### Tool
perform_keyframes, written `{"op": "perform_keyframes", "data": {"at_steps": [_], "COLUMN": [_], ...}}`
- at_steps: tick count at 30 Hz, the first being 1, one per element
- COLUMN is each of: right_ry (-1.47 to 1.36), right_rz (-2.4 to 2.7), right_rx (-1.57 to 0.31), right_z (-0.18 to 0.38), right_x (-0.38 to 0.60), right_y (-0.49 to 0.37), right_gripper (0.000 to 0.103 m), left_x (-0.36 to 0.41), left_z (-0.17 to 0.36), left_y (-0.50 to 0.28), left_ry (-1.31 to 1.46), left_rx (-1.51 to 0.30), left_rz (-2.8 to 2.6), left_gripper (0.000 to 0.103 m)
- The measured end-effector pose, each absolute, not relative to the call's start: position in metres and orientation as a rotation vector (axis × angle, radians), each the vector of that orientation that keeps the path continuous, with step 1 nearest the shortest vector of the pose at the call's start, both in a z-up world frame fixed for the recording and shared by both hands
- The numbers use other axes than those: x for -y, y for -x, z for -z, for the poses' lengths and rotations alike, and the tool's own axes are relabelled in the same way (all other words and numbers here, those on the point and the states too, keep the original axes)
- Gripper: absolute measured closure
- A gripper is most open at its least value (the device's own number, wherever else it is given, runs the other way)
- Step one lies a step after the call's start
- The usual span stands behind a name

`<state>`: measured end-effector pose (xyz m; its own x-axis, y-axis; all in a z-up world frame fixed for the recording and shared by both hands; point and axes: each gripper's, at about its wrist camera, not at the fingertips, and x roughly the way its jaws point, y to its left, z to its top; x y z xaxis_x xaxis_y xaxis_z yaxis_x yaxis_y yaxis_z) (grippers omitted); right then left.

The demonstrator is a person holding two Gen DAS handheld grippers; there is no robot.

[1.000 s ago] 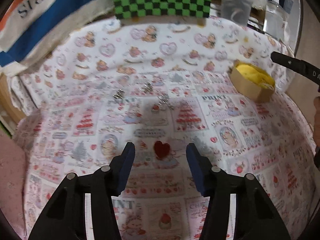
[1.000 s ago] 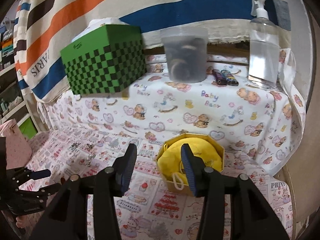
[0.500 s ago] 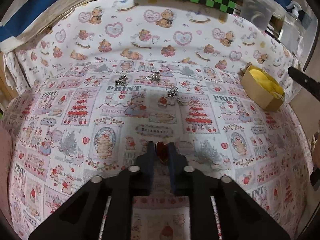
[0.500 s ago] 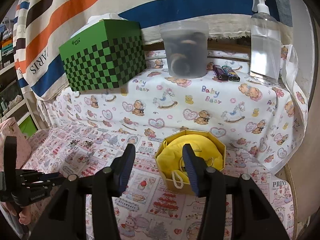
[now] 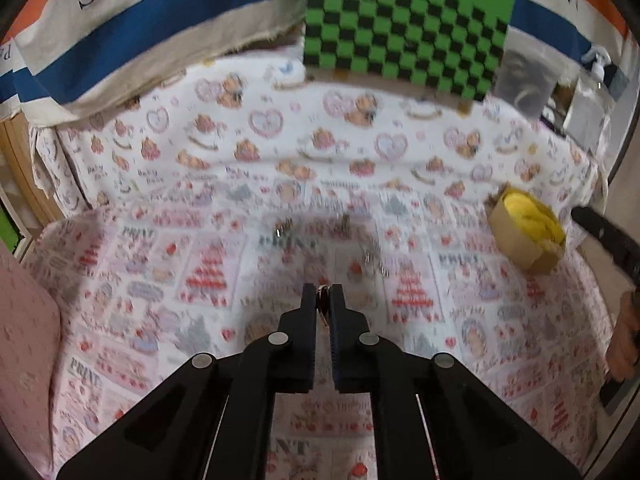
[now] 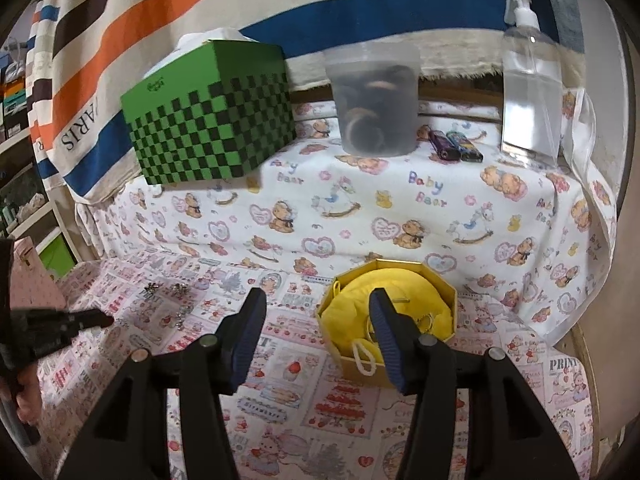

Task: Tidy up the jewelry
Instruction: 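Lift the heart pendant with the left tool toward the yellow box, then close the right tool on a small silver charm while the left tool holds the heart pendant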

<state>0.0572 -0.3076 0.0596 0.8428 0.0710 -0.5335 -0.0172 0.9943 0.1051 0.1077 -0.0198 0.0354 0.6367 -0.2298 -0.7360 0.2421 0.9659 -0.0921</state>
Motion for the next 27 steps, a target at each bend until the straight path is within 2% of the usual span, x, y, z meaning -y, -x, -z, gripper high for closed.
{"op": "perform_keyframes", "data": {"at_steps": [10,13,23,27], "right_ry": [-0.131,-0.135,-0.133,-0.175], "right_rz": [-0.031,-0.074,-0.244,-0.308], "right_rx": [-0.590,-0.617,-0.786,-0.874], "right_z": [-0.067,-0.071,-0.054,-0.034], "right_x": [0.291,0.274,0.197,0.175], "right_y": [-0.057,-0.065,-0.137,-0.172], "right_gripper": [0.051,0.051,0.051,0.059], "left_x": [0.005,-0.007,-0.039,-0.045], "left_z": [-0.071,-0.061,-0.026,-0.026], "left_y": [-0.155,-0.166,-0.189,-0.190], "left_ry": [0.043,0.062,0.119,0.140], "left_rx": [-0.721,-0.671,-0.752,-0.748], "left_rz": [0.293,0.240,0.201,0.207], "left_gripper": [0.098,0.098,0.098,0.098]}}
